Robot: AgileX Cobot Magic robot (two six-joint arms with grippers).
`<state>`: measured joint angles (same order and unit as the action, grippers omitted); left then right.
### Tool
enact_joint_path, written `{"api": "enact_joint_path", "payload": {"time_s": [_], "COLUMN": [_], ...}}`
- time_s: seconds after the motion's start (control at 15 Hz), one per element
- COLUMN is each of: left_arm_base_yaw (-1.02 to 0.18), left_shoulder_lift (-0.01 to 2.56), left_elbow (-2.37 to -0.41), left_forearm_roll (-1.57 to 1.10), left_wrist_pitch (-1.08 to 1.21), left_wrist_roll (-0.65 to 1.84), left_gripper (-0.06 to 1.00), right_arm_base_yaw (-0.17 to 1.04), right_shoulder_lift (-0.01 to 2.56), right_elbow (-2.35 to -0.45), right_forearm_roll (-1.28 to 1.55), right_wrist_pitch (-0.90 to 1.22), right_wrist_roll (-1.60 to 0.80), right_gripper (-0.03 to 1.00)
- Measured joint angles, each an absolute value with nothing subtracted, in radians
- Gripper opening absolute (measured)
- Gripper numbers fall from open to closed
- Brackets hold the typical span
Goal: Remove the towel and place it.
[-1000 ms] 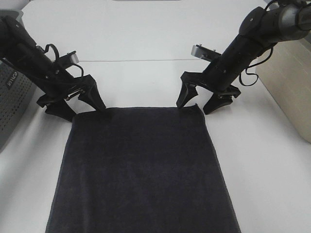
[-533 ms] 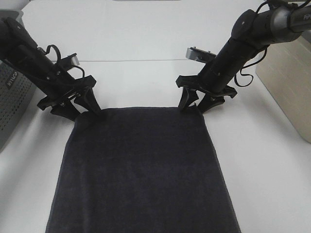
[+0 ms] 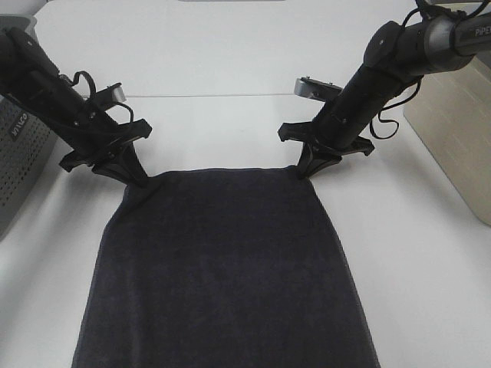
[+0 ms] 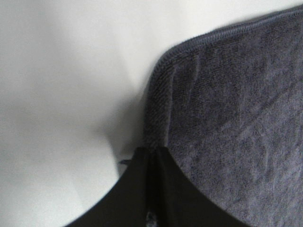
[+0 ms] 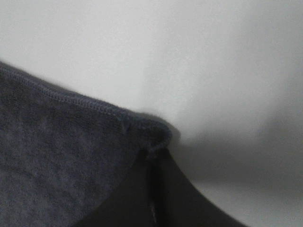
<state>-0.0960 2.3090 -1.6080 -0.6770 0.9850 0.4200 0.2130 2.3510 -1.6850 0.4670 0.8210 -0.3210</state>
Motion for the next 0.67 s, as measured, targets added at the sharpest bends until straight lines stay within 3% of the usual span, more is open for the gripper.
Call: {"api": "enact_joint_path", "payload": {"time_s": [0.47, 0.67], "left_arm_base_yaw": [-0.096, -0.096], "left_shoulder_lift": [2.305, 2.305], "left_elbow": [-1.699, -1.793], "left_forearm_roll": [-0.675, -0.675], "left_wrist_pitch": [0.934, 0.876], "left_wrist_roll": [0.524, 0.584], "left_gripper": [0.01, 0.01], "right_arm_base_yaw": [0.213, 0.213], "right_shoulder_lift": [2.341, 2.264], "right_elbow": [-1.684, -1.682], "right_forearm_roll": [0.435, 0.421], "right_wrist_pitch": [0.706, 0.537], "right_wrist_roll": [-0.321, -0.321], "right_gripper": [0.02, 0.02]}}
